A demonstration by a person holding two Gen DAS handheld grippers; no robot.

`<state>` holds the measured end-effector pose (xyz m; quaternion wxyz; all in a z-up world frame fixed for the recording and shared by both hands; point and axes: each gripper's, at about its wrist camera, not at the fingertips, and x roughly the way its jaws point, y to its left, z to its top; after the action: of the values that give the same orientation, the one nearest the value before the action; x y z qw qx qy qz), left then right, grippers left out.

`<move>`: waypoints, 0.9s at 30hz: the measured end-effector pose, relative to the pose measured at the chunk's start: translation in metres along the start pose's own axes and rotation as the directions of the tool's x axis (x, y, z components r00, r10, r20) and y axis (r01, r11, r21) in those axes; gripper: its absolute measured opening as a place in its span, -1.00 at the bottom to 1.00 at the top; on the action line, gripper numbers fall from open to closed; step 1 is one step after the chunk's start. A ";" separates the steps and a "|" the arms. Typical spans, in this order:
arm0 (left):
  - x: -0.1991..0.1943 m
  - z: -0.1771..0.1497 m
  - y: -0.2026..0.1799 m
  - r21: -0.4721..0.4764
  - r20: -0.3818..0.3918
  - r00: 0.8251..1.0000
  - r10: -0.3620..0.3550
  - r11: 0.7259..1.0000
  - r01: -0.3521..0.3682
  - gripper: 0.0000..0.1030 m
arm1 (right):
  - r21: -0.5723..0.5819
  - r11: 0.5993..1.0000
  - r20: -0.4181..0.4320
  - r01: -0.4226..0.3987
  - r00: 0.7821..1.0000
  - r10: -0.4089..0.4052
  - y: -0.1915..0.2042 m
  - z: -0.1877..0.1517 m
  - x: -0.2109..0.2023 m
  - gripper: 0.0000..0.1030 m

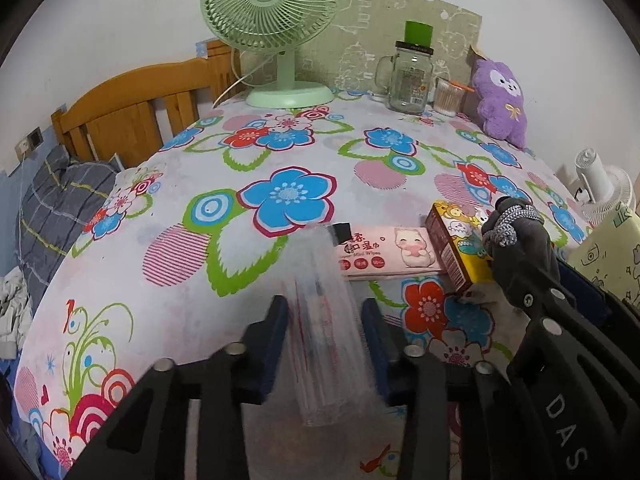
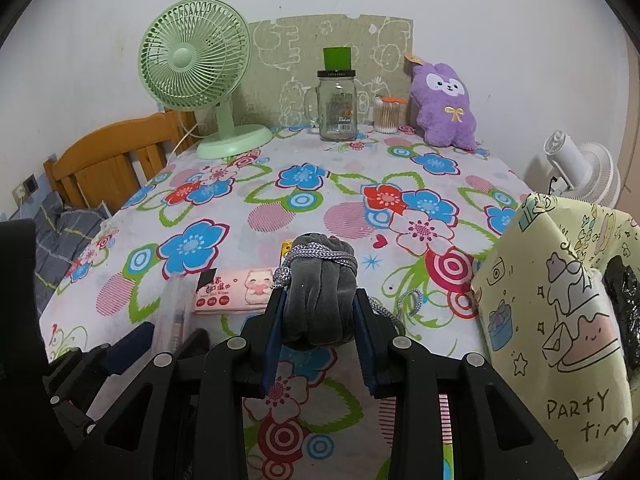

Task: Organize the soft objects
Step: 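Lift the grey pouch with the right gripper while the left grasps the clear plastic package, then carry the grey pouch and the clear package toward the yellow-green box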

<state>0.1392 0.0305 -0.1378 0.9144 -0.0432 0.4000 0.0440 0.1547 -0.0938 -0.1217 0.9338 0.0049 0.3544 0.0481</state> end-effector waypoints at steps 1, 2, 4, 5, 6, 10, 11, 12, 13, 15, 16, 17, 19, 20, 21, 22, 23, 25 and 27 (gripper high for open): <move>-0.001 0.000 0.000 -0.003 0.003 1.000 0.002 1.000 -0.002 -0.40 | 0.000 1.000 0.001 -0.001 1.000 0.001 0.000 0.000 0.000 -0.31; -0.001 -0.001 0.001 -0.004 0.004 1.000 0.000 1.000 0.000 -0.44 | 0.001 1.000 0.001 -0.003 1.000 0.003 -0.001 0.000 -0.001 -0.31; -0.002 -0.001 0.001 -0.002 0.005 1.000 -0.004 1.000 0.004 -0.49 | 0.001 1.000 -0.001 -0.003 1.000 0.003 -0.001 0.000 0.000 -0.31; -0.002 -0.001 0.001 -0.002 0.005 1.000 -0.006 1.000 0.006 -0.50 | 0.001 1.000 -0.001 -0.003 1.000 0.003 -0.001 0.000 0.000 -0.31; -0.003 -0.001 0.001 -0.003 0.005 1.000 -0.007 1.000 0.008 -0.50 | 0.003 1.000 -0.001 -0.004 1.000 0.004 -0.001 0.000 -0.001 -0.31; -0.005 -0.001 0.000 0.000 0.008 1.000 -0.011 1.000 0.011 -0.52 | 0.001 1.000 0.004 -0.004 1.000 0.004 -0.001 -0.001 -0.003 -0.31; -0.006 0.000 0.000 0.001 0.009 1.000 -0.012 1.000 0.012 -0.52 | 0.002 1.000 0.006 -0.005 1.000 0.005 -0.001 -0.001 -0.004 -0.31; -0.007 0.000 -0.001 0.002 0.010 1.000 -0.013 1.000 0.013 -0.52 | 0.002 1.000 0.007 -0.006 1.000 0.006 -0.001 -0.001 -0.005 -0.31; -0.008 -0.001 -0.001 0.003 0.012 1.000 -0.013 1.000 0.013 -0.52 | 0.003 1.000 0.008 -0.007 1.000 0.007 -0.001 -0.001 -0.006 -0.31; -0.011 -0.001 -0.003 0.004 0.017 1.000 -0.013 1.000 0.013 -0.52 | 0.005 1.000 0.010 -0.009 1.000 0.009 -0.002 -0.001 -0.009 -0.31; -0.012 -0.001 -0.003 0.005 0.019 1.000 -0.014 1.000 0.014 -0.52 | 0.005 1.000 0.013 -0.010 1.000 0.010 -0.002 -0.001 -0.011 -0.31; -0.014 -0.001 -0.003 0.005 0.022 1.000 -0.015 1.000 0.014 -0.52 | 0.006 1.000 0.014 -0.010 1.000 0.010 -0.003 -0.001 -0.012 -0.31; -0.017 -0.001 -0.004 0.007 0.027 0.999 -0.017 1.000 0.017 -0.52 | 0.007 1.000 0.019 -0.013 1.000 0.013 -0.003 -0.001 -0.016 -0.31; -0.019 -0.001 -0.004 0.007 0.029 0.999 -0.017 1.000 0.017 -0.52 | 0.008 1.000 0.021 -0.014 1.000 0.013 -0.004 0.000 -0.018 -0.31; -0.020 -0.001 -0.005 0.007 0.030 0.999 -0.021 1.000 0.020 -0.52 | 0.009 1.000 0.023 -0.014 1.000 0.014 -0.005 0.000 -0.020 -0.31; -0.021 -0.001 -0.005 0.008 0.030 0.999 -0.022 1.000 0.022 -0.52 | 0.009 1.000 0.026 -0.016 1.000 0.015 -0.005 0.000 -0.022 -0.31; -0.023 -0.001 -0.005 0.009 0.033 0.999 -0.022 1.000 0.022 -0.52 | 0.010 1.000 0.028 -0.017 0.999 0.016 -0.005 0.000 -0.024 -0.31; -0.028 -0.001 -0.006 0.012 0.040 0.999 -0.021 1.000 0.020 -0.52 | 0.014 1.000 0.032 -0.021 0.999 0.020 -0.007 0.001 -0.028 -0.31; -0.032 -0.001 -0.007 0.015 0.047 0.999 -0.019 1.000 0.018 -0.52 | 0.017 1.000 0.033 -0.026 0.999 0.025 -0.007 0.001 -0.031 -0.31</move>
<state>0.1177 0.0217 -0.1141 0.9243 -0.0394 0.3782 0.0338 0.1324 -0.1039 -0.1007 0.9388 0.0182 0.3393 0.0568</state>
